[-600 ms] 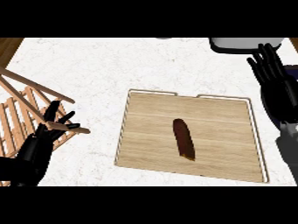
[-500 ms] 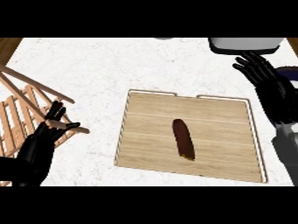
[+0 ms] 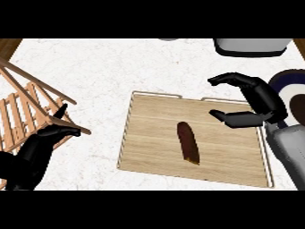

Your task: Pick the sweet potato from the tray and place it in the plate

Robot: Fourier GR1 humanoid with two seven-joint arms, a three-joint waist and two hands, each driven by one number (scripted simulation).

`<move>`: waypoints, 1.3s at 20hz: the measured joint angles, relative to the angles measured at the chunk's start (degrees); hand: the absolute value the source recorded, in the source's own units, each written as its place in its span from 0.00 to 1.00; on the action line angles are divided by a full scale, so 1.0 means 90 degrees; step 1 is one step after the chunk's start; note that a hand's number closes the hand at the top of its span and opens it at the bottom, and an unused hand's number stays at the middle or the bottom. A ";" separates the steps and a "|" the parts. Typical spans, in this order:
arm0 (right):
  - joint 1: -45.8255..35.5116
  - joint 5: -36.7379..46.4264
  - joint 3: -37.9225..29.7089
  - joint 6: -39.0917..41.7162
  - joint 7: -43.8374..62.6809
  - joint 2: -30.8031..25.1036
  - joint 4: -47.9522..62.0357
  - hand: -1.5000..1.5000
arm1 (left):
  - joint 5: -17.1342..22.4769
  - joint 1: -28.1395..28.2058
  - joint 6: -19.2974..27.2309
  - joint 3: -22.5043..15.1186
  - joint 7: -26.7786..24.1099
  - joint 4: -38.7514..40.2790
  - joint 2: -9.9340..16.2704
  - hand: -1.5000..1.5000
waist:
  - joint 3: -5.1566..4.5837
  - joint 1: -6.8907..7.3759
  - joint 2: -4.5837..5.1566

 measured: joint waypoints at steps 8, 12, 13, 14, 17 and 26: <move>0.0116 0.1346 0.0712 0.0520 -0.1662 -0.0238 0.0997 0.00 | 0.0094 -0.0021 -0.0291 0.0163 0.0030 0.0156 0.0089 0.50 | 0.0013 -0.0044 -0.0042; -0.0103 0.1903 0.0945 0.0546 -0.1685 -0.0362 0.1125 0.00 | 0.0132 -0.0144 -0.0393 0.0321 -0.0001 0.0299 0.0067 0.50 | 0.0021 -0.0072 -0.0072; -0.0121 0.2000 0.0989 0.0546 -0.1602 -0.0404 0.1027 0.00 | 0.0142 -0.0166 -0.0433 0.0378 -0.0029 0.0350 0.0079 0.50 | 0.0023 -0.0096 -0.0086; -0.0158 0.2069 0.1005 0.0553 -0.1477 -0.0404 0.0952 0.00 | 0.0117 -0.0185 -0.0426 0.0415 -0.0052 0.0387 0.0050 0.50 | 0.0026 -0.0100 -0.0094; -0.0209 0.2324 0.1151 0.0587 -0.1170 -0.0411 0.0709 0.00 | 0.0102 -0.0254 -0.0456 0.0527 -0.0072 0.0491 0.0020 0.50 | 0.0033 -0.0127 -0.0114; -0.0342 0.3160 0.1681 0.0951 0.0031 -0.0566 0.0046 0.00 | 0.0016 -0.0362 -0.0528 0.0718 0.0016 0.0588 -0.0028 0.50 | 0.0027 -0.0144 -0.0113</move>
